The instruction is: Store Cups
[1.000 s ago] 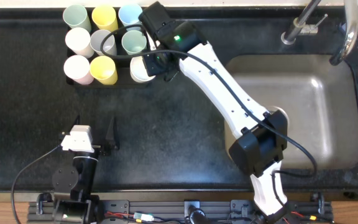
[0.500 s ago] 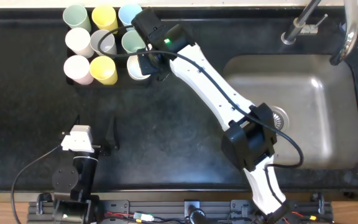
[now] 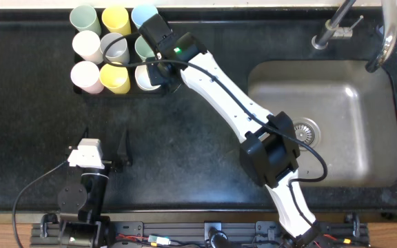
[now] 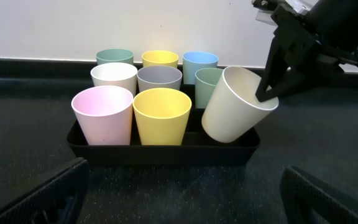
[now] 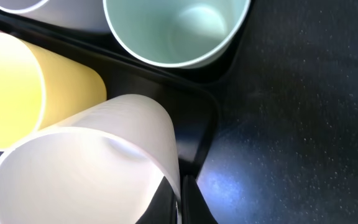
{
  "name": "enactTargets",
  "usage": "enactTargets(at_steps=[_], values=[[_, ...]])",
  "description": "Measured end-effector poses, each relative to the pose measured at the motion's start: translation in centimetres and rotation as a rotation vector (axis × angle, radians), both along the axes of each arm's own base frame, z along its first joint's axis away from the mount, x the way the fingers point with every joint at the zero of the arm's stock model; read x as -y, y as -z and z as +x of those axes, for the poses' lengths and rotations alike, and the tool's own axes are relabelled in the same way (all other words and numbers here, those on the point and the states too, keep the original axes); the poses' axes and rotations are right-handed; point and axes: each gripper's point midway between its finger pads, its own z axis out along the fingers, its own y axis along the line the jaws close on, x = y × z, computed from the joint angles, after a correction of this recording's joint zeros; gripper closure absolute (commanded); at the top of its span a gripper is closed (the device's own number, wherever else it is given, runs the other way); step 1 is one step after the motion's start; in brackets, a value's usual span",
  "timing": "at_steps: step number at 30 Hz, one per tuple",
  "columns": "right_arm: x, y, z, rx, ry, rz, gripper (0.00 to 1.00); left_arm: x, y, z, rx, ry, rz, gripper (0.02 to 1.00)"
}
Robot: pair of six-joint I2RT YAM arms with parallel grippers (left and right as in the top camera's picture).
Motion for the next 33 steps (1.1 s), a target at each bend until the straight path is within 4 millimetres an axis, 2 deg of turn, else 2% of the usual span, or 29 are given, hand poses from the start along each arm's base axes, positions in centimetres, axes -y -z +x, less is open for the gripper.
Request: enactTargets(at_steps=[5,12,17,23,26,29,31,33], values=[[0.0,0.4,0.0,-0.010,0.007,-0.006,0.958,0.0,0.0,0.0,0.000,0.000,0.000,0.018],[0.2,2.1,0.2,-0.027,0.021,-0.039,0.958,0.0,0.0,0.0,0.000,0.000,0.000,0.018],[0.4,2.3,0.2,-0.029,0.024,-0.049,0.945,0.0,0.0,0.0,0.000,0.000,0.000,0.018],[0.4,2.3,0.2,-0.029,0.029,-0.047,0.774,0.0,0.0,0.0,0.000,0.000,0.000,0.018],[0.4,2.3,0.3,-0.029,0.032,-0.045,0.599,0.0,0.0,0.0,0.000,0.000,0.000,0.018],[0.5,2.3,0.3,-0.029,0.026,-0.047,0.485,0.0,0.0,0.0,0.000,0.000,0.000,0.018],[0.7,2.0,0.3,-0.024,0.014,-0.049,0.454,0.0,0.0,0.0,0.000,0.000,0.000,0.018],[1.2,0.8,0.4,-0.008,-0.011,-0.044,0.437,0.0,0.0,0.0,0.000,0.000,0.000,0.018]])
